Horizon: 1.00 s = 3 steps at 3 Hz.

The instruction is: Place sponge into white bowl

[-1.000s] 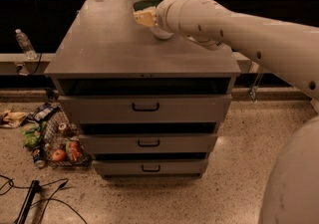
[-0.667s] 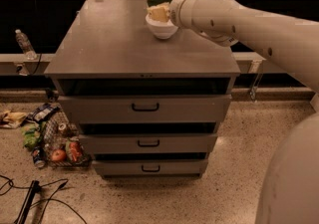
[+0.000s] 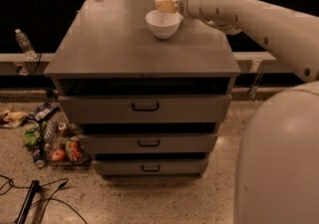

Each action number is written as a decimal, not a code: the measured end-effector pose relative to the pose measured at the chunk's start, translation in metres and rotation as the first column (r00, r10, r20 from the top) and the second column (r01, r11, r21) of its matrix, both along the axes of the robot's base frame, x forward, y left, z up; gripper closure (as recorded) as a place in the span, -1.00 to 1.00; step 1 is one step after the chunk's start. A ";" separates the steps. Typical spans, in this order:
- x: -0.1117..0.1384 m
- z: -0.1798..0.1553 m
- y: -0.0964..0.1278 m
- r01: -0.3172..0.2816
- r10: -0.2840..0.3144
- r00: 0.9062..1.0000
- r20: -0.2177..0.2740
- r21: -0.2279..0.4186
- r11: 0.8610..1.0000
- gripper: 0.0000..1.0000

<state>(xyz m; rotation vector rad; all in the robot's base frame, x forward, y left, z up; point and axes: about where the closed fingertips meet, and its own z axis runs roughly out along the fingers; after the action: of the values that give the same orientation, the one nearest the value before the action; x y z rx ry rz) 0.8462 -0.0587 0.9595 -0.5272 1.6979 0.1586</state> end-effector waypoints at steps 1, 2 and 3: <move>0.013 -0.004 -0.003 -0.002 0.002 1.000 -0.016 0.004 1.000 0.50; 0.025 -0.010 -0.002 -0.008 0.007 0.999 -0.044 -0.015 1.000 -0.12; 0.026 -0.015 -0.003 0.000 -0.001 0.998 -0.061 -0.021 1.000 -0.58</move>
Offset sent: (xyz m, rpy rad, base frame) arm 0.0354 -0.0068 -0.0136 -0.0377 0.0663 0.0082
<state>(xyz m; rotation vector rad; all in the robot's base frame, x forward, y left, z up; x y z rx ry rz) 0.8727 -0.0615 0.9442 -0.5424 1.7606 0.1583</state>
